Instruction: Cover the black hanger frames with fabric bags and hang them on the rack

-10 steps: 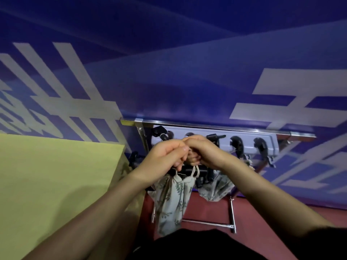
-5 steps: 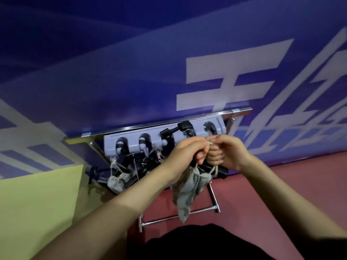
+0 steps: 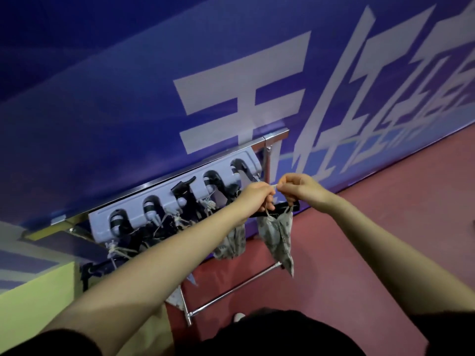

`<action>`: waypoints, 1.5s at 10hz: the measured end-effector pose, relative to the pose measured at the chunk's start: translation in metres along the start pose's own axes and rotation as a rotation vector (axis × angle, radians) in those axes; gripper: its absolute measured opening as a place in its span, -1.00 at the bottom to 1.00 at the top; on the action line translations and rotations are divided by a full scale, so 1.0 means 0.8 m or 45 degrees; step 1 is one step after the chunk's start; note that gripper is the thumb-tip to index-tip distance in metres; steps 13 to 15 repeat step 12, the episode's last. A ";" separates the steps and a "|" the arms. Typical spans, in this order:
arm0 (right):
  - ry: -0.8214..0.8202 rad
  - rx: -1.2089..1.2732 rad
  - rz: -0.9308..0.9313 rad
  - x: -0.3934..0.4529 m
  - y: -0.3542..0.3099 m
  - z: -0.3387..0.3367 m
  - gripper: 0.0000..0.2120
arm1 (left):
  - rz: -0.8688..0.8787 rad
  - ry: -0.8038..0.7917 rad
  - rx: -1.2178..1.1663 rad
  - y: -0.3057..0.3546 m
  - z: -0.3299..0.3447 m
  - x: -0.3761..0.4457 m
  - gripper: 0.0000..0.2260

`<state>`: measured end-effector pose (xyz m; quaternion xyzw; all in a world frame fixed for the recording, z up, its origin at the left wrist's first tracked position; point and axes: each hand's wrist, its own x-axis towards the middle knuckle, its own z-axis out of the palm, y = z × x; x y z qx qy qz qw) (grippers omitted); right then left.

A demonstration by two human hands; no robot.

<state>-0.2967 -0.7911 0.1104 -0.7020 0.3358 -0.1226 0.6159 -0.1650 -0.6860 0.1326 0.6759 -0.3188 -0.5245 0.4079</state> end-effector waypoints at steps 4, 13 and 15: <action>0.299 -0.015 0.048 0.074 0.031 0.041 -0.88 | -0.121 0.372 0.298 -0.003 -0.011 0.054 -0.83; 0.636 0.539 0.142 0.081 0.006 0.057 -0.83 | -0.156 0.201 -0.177 0.011 -0.024 0.044 -0.75; 0.636 0.539 0.142 0.081 0.006 0.057 -0.83 | -0.156 0.201 -0.177 0.011 -0.024 0.044 -0.75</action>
